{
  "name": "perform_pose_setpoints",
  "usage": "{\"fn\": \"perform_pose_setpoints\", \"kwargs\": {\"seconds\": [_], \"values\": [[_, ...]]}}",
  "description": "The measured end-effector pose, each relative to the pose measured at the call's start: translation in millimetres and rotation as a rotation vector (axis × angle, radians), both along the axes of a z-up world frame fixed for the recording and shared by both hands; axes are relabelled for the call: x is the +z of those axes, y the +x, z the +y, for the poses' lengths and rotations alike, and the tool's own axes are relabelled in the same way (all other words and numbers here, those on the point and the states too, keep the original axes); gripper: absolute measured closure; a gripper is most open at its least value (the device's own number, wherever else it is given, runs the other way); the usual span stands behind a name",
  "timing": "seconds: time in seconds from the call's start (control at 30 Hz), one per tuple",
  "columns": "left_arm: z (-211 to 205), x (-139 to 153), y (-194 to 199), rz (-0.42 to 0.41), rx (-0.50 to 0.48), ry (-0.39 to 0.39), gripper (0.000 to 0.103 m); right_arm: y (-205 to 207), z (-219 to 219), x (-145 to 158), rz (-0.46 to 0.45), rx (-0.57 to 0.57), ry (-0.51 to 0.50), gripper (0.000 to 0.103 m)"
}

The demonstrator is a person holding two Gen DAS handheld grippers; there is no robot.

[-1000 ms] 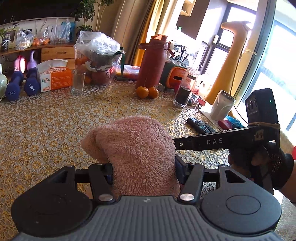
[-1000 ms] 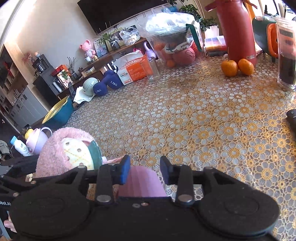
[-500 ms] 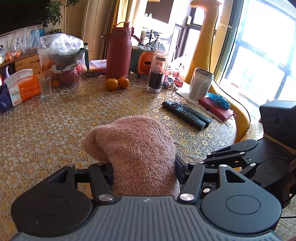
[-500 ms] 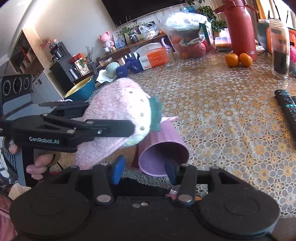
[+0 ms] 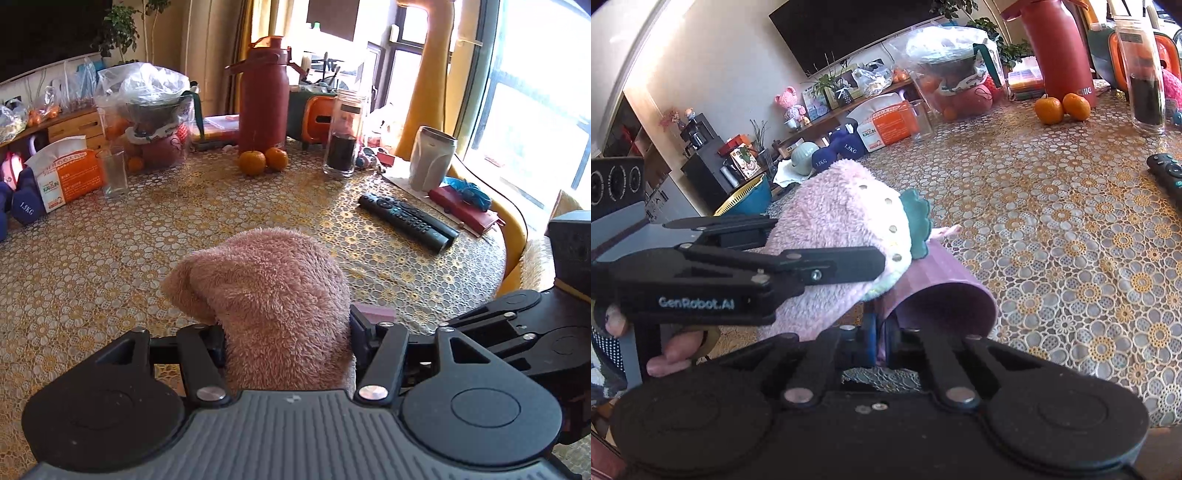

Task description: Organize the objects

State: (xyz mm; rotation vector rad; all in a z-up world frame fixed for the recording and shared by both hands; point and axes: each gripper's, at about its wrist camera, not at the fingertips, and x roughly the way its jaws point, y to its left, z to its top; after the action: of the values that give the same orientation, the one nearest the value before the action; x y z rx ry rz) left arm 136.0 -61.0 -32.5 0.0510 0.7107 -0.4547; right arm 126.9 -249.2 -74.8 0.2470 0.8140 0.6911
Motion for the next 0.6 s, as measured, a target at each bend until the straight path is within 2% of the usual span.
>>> {"fn": "perform_pose_setpoints", "kwargs": {"seconds": [0.07, 0.17, 0.3, 0.43, 0.5, 0.6], "values": [[8.5, -1.1, 5.7, -0.001, 0.045, 0.031, 0.044, 0.2, 1.3, 0.2, -0.001, 0.006, -0.006, 0.100], [22.9, 6.8, 7.3, 0.004, 0.077, 0.003, 0.044, 0.0, 2.3, 0.1, -0.004, 0.011, -0.016, 0.100], [18.9, 27.3, -8.6, -0.026, -0.033, -0.059, 0.044, -0.2, 4.8, 1.5, -0.017, 0.026, -0.045, 0.100], [-18.0, 32.3, -28.0, -0.056, -0.193, -0.021, 0.044, -1.7, 7.4, 4.4, -0.036, 0.057, -0.061, 0.101], [-30.1, 26.2, -29.8, -0.057, -0.210, 0.019, 0.044, -1.8, 7.2, 5.0, -0.040, 0.064, -0.067, 0.101], [-32.4, 14.5, -23.0, -0.029, -0.179, 0.025, 0.044, -3.0, 8.0, 5.5, -0.048, 0.075, -0.083, 0.100]]}}
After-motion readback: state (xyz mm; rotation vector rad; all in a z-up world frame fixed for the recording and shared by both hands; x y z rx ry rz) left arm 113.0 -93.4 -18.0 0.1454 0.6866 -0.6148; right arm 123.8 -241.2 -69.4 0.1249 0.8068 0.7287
